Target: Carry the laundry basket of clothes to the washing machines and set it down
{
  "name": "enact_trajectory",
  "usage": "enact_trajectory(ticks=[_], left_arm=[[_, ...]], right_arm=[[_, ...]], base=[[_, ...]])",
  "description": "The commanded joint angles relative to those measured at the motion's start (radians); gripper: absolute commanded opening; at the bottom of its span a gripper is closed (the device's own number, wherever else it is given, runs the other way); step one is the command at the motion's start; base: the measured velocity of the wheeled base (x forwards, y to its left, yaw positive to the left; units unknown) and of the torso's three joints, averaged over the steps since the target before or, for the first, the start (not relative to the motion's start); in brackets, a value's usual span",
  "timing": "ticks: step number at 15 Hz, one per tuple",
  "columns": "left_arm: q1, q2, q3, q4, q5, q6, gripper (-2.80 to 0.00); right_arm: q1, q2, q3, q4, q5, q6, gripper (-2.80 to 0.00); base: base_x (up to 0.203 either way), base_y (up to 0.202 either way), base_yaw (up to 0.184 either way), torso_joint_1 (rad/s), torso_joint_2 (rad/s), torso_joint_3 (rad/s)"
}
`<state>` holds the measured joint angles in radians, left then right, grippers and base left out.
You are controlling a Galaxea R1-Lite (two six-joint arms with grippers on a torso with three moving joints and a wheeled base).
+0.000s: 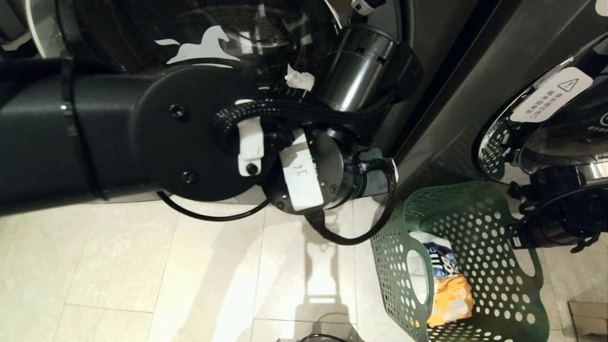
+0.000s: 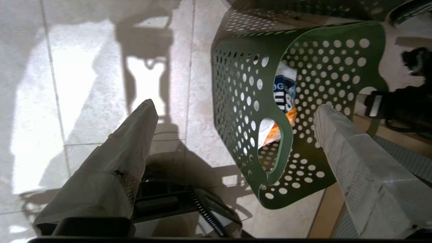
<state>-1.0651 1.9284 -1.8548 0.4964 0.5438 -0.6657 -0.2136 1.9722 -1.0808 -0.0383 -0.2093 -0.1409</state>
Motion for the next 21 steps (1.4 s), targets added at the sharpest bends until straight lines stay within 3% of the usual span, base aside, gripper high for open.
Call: enact_trajectory(ticks=[1,4,8,9,11,13,16,17,18,21], left_arm=[[0.001,-0.036,0.016,0.037,0.014,-0.003,0.0],[0.003,-0.114,0.067,0.149,0.047,-0.006,0.0],[0.008,-0.241,0.277,0.178,0.037,-0.004,0.0],[0.015,-0.271,0.32,0.176,0.015,-0.003,0.0],[0.022,-0.354,0.433,0.153,-0.093,-0.005,0.0],[0.025,-0.424,0.585,0.052,-0.171,-0.008,0.0],[0.057,-0.501,0.885,-0.279,-0.212,-0.008,0.0],[0.092,-0.519,0.959,-0.388,-0.213,-0.006,0.0],[0.162,-0.532,0.991,-0.428,-0.204,-0.003,0.0],[0.388,-0.565,1.086,-0.447,-0.135,0.013,0.0]], right_arm=[[-0.001,-0.068,0.01,0.015,0.0,-0.001,0.0],[-0.001,-0.248,0.03,0.152,0.059,0.001,0.0],[0.025,-0.454,0.13,0.286,0.161,-0.009,0.0],[0.039,-0.495,0.163,0.29,0.175,-0.018,0.0],[0.098,-0.607,0.243,0.293,0.186,-0.029,0.0],[0.166,-0.719,0.332,0.294,0.185,-0.032,0.0],[0.234,-0.873,0.51,0.295,0.097,-0.029,0.0],[0.239,-0.913,0.552,0.294,0.06,-0.026,0.0],[0.242,-0.954,0.575,0.292,0.027,-0.025,0.0],[0.242,-1.066,0.661,0.288,-0.021,-0.01,0.0]], base=[[0.0,0.0,0.0,0.0,0.0,0.0],[0.0,0.0,0.0,0.0,0.0,0.0],[0.0,0.0,0.0,0.0,0.0,0.0],[0.0,0.0,0.0,0.0,0.0,0.0],[0.0,0.0,0.0,0.0,0.0,0.0],[0.0,0.0,0.0,0.0,0.0,0.0],[0.0,0.0,0.0,0.0,0.0,0.0],[0.0,0.0,0.0,0.0,0.0,0.0],[0.0,0.0,0.0,0.0,0.0,0.0],[0.0,0.0,0.0,0.0,0.0,0.0]])
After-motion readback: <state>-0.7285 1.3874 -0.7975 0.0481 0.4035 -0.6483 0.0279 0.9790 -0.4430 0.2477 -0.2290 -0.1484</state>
